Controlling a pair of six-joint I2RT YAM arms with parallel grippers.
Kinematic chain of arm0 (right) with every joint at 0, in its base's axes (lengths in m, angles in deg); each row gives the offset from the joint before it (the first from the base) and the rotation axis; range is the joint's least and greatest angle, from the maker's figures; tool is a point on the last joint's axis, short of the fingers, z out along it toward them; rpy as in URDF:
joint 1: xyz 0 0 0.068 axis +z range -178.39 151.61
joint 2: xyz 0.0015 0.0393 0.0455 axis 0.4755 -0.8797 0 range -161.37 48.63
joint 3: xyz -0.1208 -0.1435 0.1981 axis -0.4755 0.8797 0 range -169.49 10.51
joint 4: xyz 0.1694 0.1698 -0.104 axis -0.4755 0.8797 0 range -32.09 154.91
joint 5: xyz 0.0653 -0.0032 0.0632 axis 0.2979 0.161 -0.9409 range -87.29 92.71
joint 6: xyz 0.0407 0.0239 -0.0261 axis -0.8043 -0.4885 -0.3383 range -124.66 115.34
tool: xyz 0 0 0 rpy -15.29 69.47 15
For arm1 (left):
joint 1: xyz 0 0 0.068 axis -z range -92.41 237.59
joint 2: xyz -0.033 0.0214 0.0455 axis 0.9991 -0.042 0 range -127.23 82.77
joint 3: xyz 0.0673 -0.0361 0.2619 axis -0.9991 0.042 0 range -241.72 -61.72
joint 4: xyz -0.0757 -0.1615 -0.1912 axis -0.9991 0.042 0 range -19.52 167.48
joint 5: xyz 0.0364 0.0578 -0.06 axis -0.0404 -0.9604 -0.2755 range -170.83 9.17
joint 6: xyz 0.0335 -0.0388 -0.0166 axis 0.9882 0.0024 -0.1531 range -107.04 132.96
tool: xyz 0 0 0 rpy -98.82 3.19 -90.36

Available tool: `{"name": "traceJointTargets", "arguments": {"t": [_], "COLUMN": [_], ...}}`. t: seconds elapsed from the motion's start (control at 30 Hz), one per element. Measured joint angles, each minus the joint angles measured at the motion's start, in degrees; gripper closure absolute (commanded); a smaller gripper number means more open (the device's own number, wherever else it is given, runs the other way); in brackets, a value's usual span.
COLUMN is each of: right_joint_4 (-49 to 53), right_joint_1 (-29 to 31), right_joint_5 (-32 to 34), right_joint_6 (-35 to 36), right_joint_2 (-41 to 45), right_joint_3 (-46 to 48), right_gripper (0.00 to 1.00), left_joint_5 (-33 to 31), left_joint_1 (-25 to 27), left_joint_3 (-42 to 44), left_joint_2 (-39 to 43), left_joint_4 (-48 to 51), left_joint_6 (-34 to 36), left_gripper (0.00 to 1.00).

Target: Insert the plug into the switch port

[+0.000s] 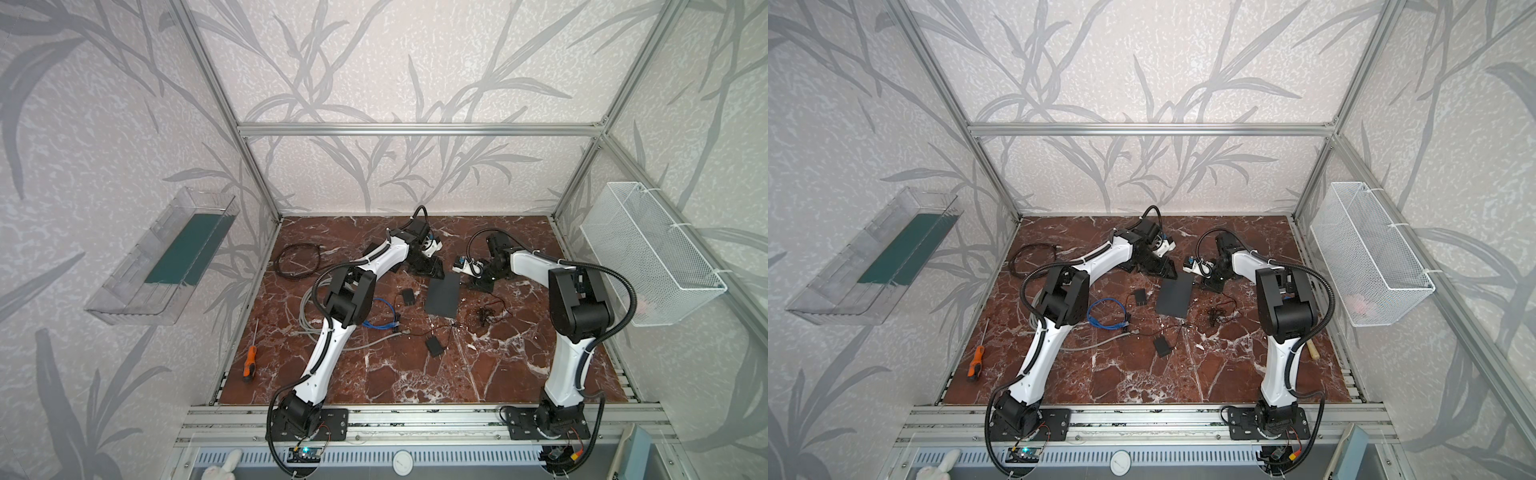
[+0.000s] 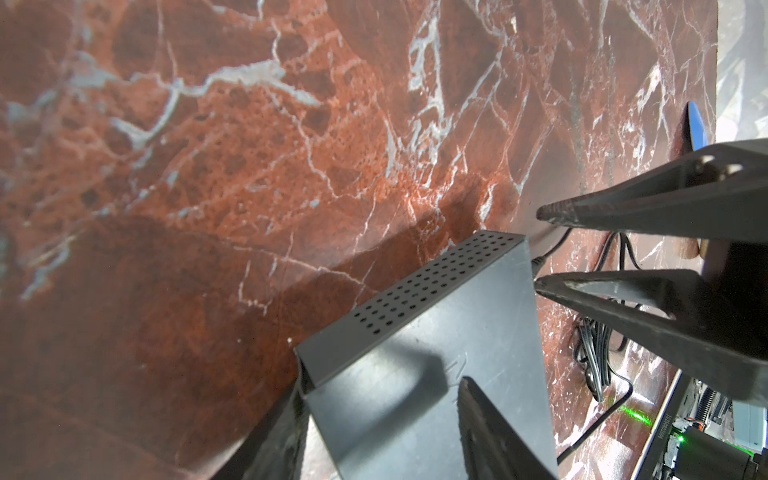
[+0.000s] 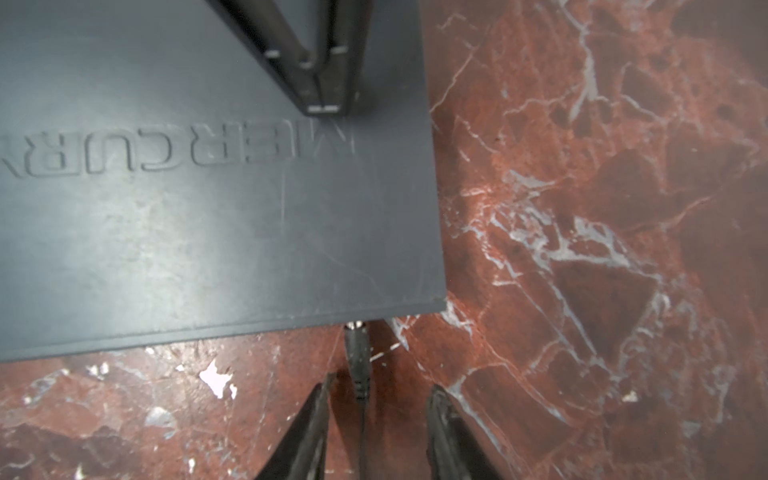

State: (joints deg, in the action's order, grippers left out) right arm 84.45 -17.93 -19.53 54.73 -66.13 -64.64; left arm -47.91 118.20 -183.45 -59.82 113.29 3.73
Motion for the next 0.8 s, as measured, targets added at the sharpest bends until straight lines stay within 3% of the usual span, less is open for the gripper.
{"name": "traceJointTargets", "arguments": {"t": [0.57, 0.8], "right_joint_4": [6.93, 7.56], "right_joint_1": [1.88, 2.21], "right_joint_5": [1.77, 2.05], "right_joint_6": [2.84, 2.97], "right_joint_2": [-3.8, -4.04], "right_joint_3": [-6.25, -6.75], "right_gripper": [0.91, 0.96], "left_joint_5": [0.68, 1.95], "left_joint_1": [0.09, 0.09], "left_joint_3": [-1.38, -6.32], "left_joint_2": [-0.5, -3.1], "left_joint_4": [1.36, 4.94], "left_joint_6": [0.98, 2.47], "left_gripper": [0.41, 0.41]}}
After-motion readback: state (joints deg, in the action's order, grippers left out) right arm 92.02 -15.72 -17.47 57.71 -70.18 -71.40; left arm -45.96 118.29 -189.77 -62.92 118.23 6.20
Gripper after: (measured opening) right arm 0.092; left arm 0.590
